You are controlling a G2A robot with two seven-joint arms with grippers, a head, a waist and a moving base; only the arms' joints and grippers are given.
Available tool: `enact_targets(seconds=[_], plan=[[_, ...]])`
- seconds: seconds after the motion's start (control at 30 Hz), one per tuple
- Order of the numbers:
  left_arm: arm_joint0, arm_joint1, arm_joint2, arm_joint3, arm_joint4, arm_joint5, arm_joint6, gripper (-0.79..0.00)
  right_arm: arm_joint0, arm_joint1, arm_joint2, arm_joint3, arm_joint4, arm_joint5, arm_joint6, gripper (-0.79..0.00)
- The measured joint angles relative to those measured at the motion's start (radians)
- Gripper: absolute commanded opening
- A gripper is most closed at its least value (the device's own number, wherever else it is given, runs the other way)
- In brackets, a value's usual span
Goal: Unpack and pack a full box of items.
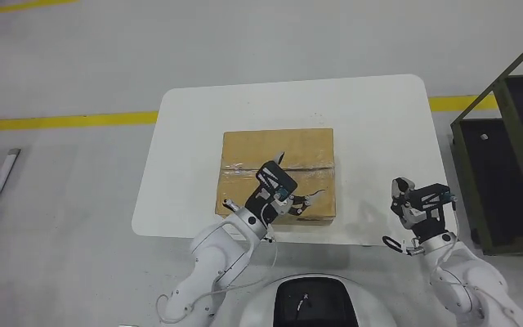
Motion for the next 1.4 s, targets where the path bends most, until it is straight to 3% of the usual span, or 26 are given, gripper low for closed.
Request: enact_targets(seconds=[0.2, 0.43, 0.73, 0.87, 1.0, 1.07, 1.2, 1.4], plan=[[-0.052, -0.01, 0.057, 0.036, 0.039, -0.027, -0.038, 0.0, 0.001, 0.0, -0.001, 0.002, -0.001, -0.005, -0.001, -0.785], [-0.165, -0.035, 0.148, 0.109, 0.051, -0.056, -0.114, -0.012, -0.001, -0.001, -0.003, 0.0, -0.005, -0.004, -0.001, -0.785], [-0.255, -0.061, 0.197, 0.193, 0.02, -0.042, -0.228, -0.277, -0.011, -0.002, 0.003, -0.015, -0.007, 0.005, 0.0, -0.785], [-0.272, -0.068, 0.206, 0.214, 0.016, -0.05, -0.265, -0.271, -0.013, -0.002, 0.003, -0.017, -0.007, 0.008, 0.0, -0.785], [-0.282, -0.072, 0.214, 0.222, 0.012, -0.062, -0.291, -0.145, -0.016, -0.003, 0.003, -0.019, -0.009, 0.011, 0.002, -0.785], [-0.284, -0.075, 0.216, 0.226, 0.011, -0.065, -0.302, -0.182, -0.016, -0.003, 0.003, -0.019, -0.009, 0.011, 0.002, -0.785], [-0.287, -0.078, 0.214, 0.233, 0.013, -0.061, -0.308, -0.179, -0.017, -0.004, 0.002, -0.02, -0.009, 0.014, 0.002, -0.785], [-0.281, -0.08, 0.202, 0.231, 0.022, -0.051, -0.306, -0.283, -0.017, -0.004, 0.003, -0.021, -0.01, 0.014, 0.002, -0.785]])
